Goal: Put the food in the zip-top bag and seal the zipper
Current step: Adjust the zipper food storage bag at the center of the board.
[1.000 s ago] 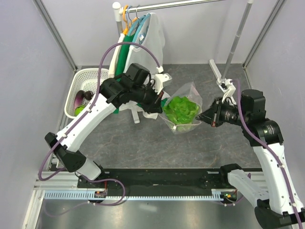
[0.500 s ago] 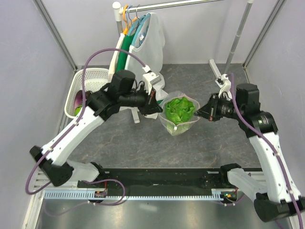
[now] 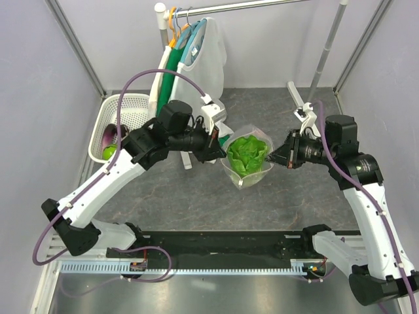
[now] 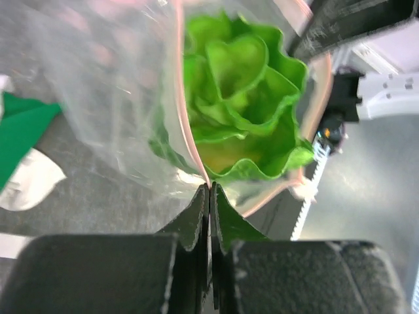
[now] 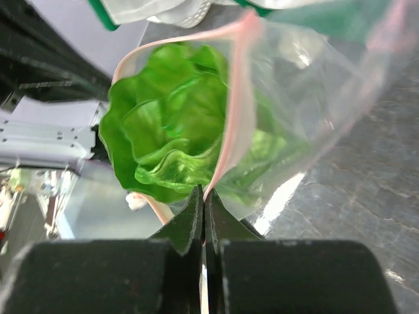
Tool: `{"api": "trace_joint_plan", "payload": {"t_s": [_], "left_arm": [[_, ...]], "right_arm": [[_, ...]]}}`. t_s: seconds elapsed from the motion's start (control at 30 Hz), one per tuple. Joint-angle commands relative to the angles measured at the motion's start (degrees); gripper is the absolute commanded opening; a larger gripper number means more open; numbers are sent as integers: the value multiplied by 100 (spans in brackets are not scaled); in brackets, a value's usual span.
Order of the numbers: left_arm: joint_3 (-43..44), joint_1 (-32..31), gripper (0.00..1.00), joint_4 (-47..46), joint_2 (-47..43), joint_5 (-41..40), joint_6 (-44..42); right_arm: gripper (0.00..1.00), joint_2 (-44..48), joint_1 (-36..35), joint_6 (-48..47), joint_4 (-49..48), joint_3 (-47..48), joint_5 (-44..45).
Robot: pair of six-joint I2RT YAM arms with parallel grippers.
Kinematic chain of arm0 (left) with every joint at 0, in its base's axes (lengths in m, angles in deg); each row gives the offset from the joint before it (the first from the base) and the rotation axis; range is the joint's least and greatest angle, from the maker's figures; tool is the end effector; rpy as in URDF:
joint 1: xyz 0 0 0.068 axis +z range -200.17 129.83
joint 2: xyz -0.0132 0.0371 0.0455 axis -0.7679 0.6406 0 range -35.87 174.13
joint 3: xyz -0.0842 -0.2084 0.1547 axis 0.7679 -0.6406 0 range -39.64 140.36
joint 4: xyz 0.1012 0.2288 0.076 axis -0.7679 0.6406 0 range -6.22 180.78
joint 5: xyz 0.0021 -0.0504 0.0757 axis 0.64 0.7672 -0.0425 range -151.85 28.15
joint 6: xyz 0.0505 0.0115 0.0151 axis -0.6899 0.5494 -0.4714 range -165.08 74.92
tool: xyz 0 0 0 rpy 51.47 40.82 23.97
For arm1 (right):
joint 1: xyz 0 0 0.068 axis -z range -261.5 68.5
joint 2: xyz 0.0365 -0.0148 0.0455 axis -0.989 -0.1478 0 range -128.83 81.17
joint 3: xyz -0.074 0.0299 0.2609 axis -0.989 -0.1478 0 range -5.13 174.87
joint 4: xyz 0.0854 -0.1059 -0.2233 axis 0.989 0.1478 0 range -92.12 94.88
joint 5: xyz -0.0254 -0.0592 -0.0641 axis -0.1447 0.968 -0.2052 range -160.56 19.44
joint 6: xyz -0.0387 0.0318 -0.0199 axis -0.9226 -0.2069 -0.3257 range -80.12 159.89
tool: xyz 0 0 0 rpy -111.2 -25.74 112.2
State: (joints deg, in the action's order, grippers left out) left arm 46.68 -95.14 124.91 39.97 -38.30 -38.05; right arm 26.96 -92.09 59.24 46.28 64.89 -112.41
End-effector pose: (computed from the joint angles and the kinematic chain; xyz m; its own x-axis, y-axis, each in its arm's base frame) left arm 0.1861 -0.2060 0.4187 -0.4667 0.3079 -0.8291 0.8404 0.4465 -0.3072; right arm 0.1624 0.0546 0.3981 -0.7281 0.1151 -0.6758 -0.4749 0.6262 0.6183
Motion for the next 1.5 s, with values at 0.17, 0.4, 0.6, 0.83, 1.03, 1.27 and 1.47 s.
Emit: {"api": "trace_joint_plan", "payload": {"t_s": [0.17, 0.4, 0.6, 0.83, 1.03, 1.27, 1.47], "left_arm": [[-283, -952, 2, -621, -577, -907, -827], [-819, -1031, 7, -623, -798, -711, -923], [-925, -620, 63, -368, -965, -678, -755], [59, 375, 63, -166, 114, -106, -562], [-124, -11, 64, -218, 126, 826, -228], [-1144, -407, 70, -973, -727, 1311, -2141], [-1346, -390, 58, -992, -578, 1537, -4409]], "right_arm": [[0, -63, -267, 112, -331, 537, -485], [0, -248, -391, -1740, 618, 223, 106], [0, -413, -391, -2603, 925, 161, 151], [0, -651, -391, -2595, 899, 29, 106], [0, -696, -400, -2314, 794, 82, 133], [0, -704, -418, -2217, 706, 47, 36], [0, -722, -461, -2226, 715, 82, 18]]}}
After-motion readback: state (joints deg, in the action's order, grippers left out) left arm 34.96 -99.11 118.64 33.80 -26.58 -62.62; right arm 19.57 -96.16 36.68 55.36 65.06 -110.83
